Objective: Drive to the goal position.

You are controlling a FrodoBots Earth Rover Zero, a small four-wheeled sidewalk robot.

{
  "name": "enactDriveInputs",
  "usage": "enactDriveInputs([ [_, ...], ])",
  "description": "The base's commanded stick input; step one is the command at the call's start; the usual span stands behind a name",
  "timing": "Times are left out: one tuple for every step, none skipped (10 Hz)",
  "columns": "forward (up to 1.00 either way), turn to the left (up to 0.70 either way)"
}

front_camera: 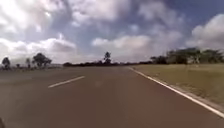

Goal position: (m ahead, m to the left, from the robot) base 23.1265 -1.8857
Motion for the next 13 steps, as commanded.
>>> enactDriveInputs([
  [1.00, 0.00],
  [1.00, 0.00],
  [1.00, 0.00],
  [1.00, 0.00],
  [1.00, 0.00],
  [1.00, 0.00],
  [1.00, 0.00],
  [1.00, 0.00],
  [1.00, 0.00],
  [1.00, 0.00],
  [1.00, 0.00],
  [1.00, 0.00],
  [1.00, 0.00],
])
